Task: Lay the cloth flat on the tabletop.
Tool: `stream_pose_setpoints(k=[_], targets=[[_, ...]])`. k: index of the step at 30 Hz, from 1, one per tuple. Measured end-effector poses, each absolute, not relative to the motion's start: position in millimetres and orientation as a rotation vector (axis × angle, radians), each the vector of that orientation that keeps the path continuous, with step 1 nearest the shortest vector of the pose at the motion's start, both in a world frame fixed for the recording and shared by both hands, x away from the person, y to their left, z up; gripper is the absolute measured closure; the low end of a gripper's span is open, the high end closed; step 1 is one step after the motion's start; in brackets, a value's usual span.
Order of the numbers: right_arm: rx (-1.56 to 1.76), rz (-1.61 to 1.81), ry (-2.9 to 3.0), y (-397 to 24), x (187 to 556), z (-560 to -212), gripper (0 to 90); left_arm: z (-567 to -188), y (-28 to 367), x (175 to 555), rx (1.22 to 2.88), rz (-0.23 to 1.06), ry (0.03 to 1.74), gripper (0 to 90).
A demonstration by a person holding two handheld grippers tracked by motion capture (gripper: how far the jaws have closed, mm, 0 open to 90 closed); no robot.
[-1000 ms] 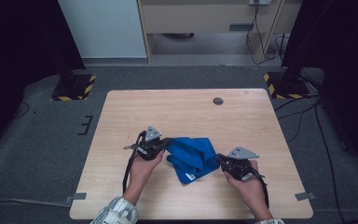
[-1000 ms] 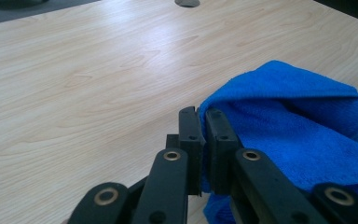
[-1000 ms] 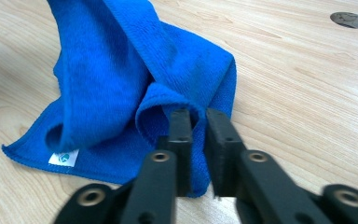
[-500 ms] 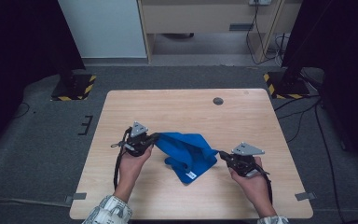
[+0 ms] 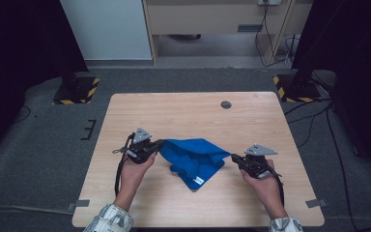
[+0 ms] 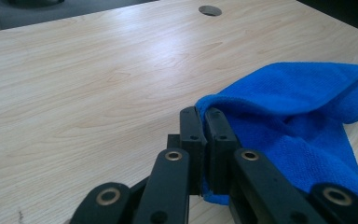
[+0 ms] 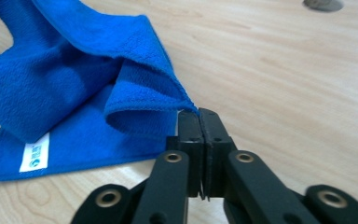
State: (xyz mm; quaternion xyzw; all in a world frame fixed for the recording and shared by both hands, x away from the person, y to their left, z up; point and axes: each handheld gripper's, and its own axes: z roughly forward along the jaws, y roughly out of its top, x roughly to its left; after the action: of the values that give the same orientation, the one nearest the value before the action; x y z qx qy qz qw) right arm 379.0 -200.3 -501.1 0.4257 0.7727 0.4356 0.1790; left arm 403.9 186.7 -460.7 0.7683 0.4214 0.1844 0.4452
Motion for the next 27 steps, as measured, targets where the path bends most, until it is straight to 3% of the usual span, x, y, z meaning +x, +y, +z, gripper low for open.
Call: stream_pose_setpoints(k=[3, 6, 10, 14, 27], targets=[[1.208, 1.239, 2.207, -199, 376, -507, 80.8, -462, 184, 404, 1.904, 0.454, 1.043, 86.8], [1.2, 1.261, 2.239, -196, 372, -512, 64.7, -463, 184, 404, 1.905, 0.451, 1.047, 86.8], [1.183, 1.265, 2.254, -191, 369, -513, 51.8, -463, 185, 404, 1.902, 0.451, 1.05, 86.8], [1.146, 1.288, 2.271, -181, 364, -514, 43.8, -462, 185, 404, 1.9, 0.452, 1.05, 86.8], [1.044, 1.296, 2.352, -154, 355, -518, 35.4, -458, 193, 409, 1.854, 0.442, 1.078, 86.9]])
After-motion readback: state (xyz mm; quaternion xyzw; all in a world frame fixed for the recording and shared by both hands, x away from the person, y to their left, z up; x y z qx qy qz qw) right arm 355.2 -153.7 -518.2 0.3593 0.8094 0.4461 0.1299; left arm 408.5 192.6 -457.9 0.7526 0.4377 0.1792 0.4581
